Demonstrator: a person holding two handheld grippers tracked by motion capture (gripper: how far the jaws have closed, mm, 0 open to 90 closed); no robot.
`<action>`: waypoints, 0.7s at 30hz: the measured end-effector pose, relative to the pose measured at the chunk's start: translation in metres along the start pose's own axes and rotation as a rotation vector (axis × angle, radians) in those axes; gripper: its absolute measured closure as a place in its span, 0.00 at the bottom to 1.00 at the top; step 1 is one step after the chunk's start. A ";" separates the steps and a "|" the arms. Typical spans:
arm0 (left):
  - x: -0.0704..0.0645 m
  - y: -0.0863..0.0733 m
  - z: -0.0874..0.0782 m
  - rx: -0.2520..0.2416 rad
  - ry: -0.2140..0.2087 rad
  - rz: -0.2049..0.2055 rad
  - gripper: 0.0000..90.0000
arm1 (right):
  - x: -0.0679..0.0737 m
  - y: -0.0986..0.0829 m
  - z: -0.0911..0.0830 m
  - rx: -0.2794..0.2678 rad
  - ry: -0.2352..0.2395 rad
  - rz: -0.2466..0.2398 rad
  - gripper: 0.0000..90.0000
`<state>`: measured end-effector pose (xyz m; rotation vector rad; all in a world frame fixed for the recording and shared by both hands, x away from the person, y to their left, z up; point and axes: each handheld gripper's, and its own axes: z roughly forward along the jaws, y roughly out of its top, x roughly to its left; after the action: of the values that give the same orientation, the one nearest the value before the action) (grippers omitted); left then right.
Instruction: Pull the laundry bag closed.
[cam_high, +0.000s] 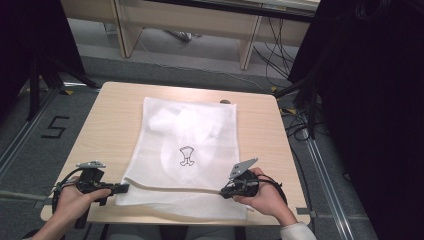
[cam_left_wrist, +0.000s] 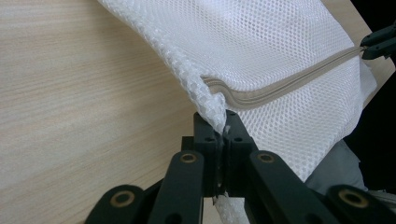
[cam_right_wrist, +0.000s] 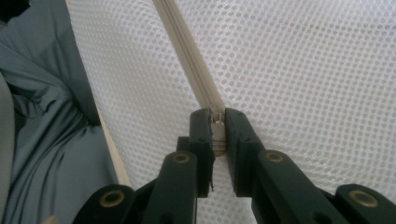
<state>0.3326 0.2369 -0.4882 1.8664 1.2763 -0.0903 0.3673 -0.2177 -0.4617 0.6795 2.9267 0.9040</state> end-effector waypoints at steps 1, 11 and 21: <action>0.000 0.000 0.000 -0.004 0.000 -0.004 0.96 | 0.000 0.000 0.000 0.000 0.000 0.000 0.92; 0.000 0.000 0.000 -0.003 0.000 -0.004 0.96 | -0.001 -0.006 -0.004 -0.003 -0.001 0.010 0.92; 0.001 0.000 0.000 -0.003 0.004 -0.007 0.96 | -0.002 -0.011 -0.004 0.009 -0.021 0.009 0.92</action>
<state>0.3327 0.2373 -0.4885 1.8604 1.2846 -0.0887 0.3646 -0.2289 -0.4642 0.6988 2.9136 0.8795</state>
